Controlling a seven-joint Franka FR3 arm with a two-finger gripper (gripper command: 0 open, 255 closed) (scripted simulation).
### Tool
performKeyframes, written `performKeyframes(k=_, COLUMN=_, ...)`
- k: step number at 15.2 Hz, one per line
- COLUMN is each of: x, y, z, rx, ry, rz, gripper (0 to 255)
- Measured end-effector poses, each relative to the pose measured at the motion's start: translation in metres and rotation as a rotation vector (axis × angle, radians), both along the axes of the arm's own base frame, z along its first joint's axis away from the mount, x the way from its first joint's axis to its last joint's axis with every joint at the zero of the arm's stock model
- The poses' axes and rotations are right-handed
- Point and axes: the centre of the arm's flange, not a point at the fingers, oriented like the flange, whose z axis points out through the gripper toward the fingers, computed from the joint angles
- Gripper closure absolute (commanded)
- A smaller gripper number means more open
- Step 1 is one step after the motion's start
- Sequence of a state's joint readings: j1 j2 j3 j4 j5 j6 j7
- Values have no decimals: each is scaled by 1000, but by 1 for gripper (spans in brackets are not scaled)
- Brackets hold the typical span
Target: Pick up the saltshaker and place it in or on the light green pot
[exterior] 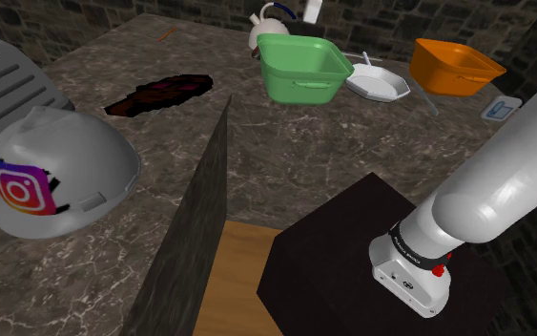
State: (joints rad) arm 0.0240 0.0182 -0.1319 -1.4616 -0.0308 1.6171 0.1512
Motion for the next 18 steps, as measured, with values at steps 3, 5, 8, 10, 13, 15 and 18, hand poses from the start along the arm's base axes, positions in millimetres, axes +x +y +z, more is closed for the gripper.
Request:
performKeyframes(k=3, x=0, y=1, z=-17, rx=0, ry=0, rz=0, gripper=255)
performKeyframes(k=5, x=0, y=0, z=-26, rx=0, ry=0, rz=0, gripper=255)
performKeyframes(k=8, x=0, y=0, z=-43, rx=0, ry=0, rz=0, gripper=255)
performKeyframes(k=10, x=1, y=0, z=-53, rx=0, ry=0, rz=0, gripper=255)
performKeyframes(k=13, x=1, y=1, z=-70, rx=0, ry=0, rz=0, gripper=255)
performKeyframes(k=15, x=0, y=1, z=-77, rx=0, ry=0, rz=0, gripper=255)
performKeyframes(k=18, x=0, y=1, z=-80, rx=0, ry=0, rz=0, gripper=255)
